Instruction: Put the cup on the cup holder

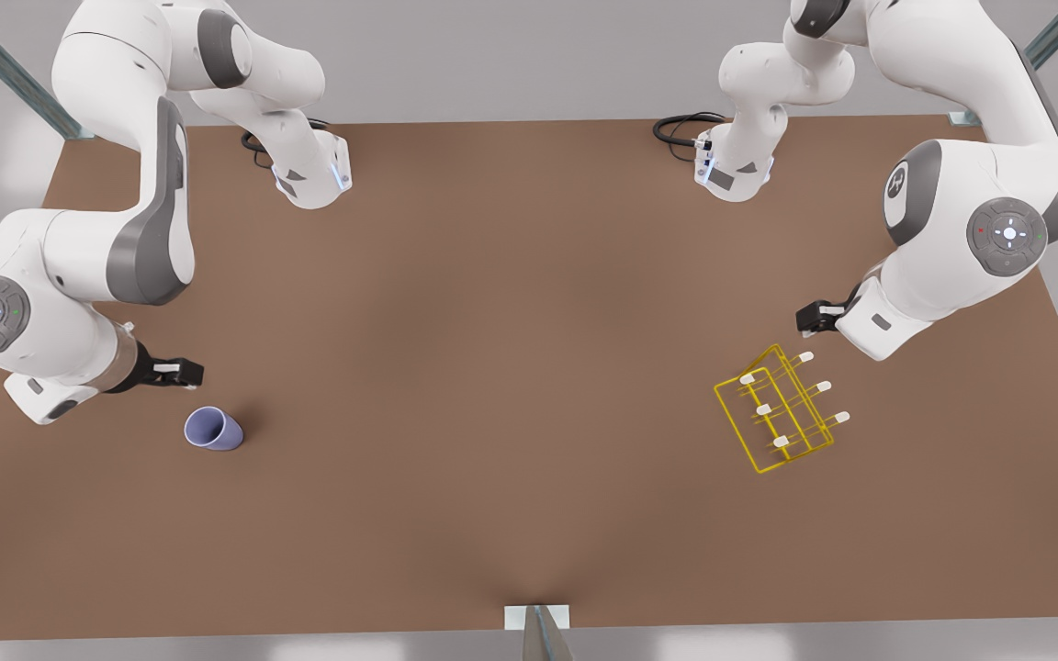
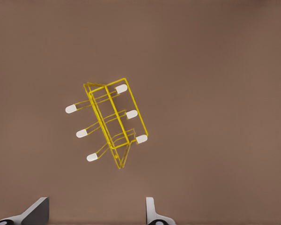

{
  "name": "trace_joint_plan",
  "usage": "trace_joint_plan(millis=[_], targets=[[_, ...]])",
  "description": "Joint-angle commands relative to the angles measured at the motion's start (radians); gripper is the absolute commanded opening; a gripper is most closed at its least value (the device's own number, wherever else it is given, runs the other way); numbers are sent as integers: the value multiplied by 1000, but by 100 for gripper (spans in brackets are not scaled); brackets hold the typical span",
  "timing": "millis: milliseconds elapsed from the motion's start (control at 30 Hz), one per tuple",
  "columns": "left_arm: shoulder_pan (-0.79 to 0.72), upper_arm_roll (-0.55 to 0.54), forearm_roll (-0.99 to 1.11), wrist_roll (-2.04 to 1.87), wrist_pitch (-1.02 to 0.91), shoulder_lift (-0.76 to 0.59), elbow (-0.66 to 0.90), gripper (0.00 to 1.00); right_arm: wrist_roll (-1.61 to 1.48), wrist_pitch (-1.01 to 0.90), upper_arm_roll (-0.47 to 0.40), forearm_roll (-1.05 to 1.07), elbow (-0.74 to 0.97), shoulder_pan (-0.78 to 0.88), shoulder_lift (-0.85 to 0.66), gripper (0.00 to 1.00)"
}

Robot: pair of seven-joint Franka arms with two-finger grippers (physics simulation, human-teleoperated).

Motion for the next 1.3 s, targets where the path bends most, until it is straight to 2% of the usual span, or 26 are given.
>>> trace_joint_plan(millis=[0, 100, 200, 300, 333, 467, 633, 900, 1100, 1267], targets=[[0, 0, 1, 1, 1, -1, 0, 100, -10, -9, 0, 0, 0, 1, 0, 100], [0, 0, 1, 1, 1, -1, 0, 100, -21, -5, 0, 2, -21, -1, 32, 100], [0, 0, 1, 1, 1, -1, 0, 100, -23, 181, 7, 5, -179, 14, 31, 100], [0, 0, 1, -1, 1, -1, 0, 100, -26, 472, 23, 22, -325, 11, 32, 100], [0, 0, -1, -1, 1, -1, 0, 100, -81, 586, 21, 102, -377, -7, 32, 100], [0, 0, -1, -1, 2, 0, 0, 100, -150, 729, 21, 74, -369, -12, 61, 100], [-2, 0, -1, -1, 1, 0, -1, 100, -210, 778, 21, 80, -377, -76, 121, 100], [-2, -11, -1, -2, 1, 11, 0, 100, -262, 776, 23, 103, -443, -98, 121, 100], [-2, -12, -1, -1, -2, 11, -1, 100, -276, 750, 60, 105, -624, -136, 6, 100], [-2, -12, -1, -1, -1, 13, -1, 100, -276, 753, 60, 105, -648, -138, -3, 100]])
